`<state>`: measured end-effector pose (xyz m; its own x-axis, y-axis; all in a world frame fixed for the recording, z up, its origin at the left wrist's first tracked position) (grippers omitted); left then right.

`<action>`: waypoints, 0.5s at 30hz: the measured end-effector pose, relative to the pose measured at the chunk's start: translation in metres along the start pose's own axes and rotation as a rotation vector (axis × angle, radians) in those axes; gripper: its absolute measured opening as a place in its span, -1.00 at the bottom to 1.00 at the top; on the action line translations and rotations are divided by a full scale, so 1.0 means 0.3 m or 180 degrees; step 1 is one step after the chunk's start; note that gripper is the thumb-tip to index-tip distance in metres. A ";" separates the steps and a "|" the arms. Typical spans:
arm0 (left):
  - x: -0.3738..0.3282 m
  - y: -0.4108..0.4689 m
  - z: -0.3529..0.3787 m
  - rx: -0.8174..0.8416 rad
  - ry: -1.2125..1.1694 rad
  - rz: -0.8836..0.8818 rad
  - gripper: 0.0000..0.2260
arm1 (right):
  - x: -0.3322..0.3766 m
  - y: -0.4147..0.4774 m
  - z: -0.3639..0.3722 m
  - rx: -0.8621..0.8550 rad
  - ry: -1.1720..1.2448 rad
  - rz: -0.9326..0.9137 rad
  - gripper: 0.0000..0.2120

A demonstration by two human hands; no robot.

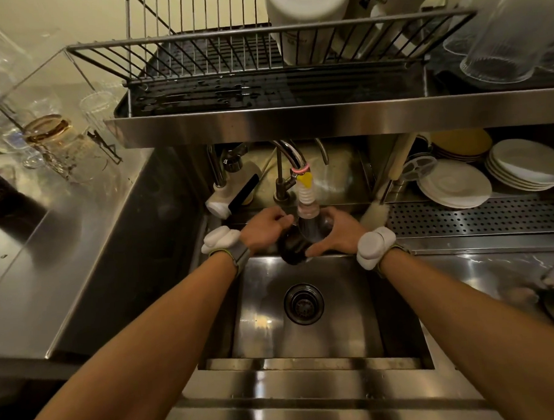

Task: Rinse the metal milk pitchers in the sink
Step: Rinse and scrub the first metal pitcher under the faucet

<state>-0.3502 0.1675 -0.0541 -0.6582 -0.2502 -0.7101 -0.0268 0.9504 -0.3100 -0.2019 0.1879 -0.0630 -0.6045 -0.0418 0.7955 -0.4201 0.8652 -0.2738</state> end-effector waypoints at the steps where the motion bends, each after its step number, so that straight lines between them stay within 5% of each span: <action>1: -0.003 -0.001 -0.004 -0.0044 0.0194 0.0006 -0.84 | -0.012 -0.002 -0.004 0.0004 0.0068 0.0051 -0.02; 15: -0.124 -0.050 -0.080 -0.0695 0.2362 0.0818 -0.85 | -0.010 -0.037 -0.040 0.0119 -0.0058 0.0269 -0.14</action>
<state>-0.3433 0.1669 -0.0080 -0.9888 0.0955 -0.1146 0.0972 0.9952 -0.0097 -0.1873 0.1844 -0.0558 -0.6509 0.0212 0.7589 -0.3919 0.8467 -0.3598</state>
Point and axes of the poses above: each hand's wrist, its own y-axis towards the middle knuckle, its own z-axis out of the palm, x = y × z, the point moved 10 cm from there along y, towards the middle knuckle, and after that the axes turned 3 degrees about y, right-handed, at the moved point
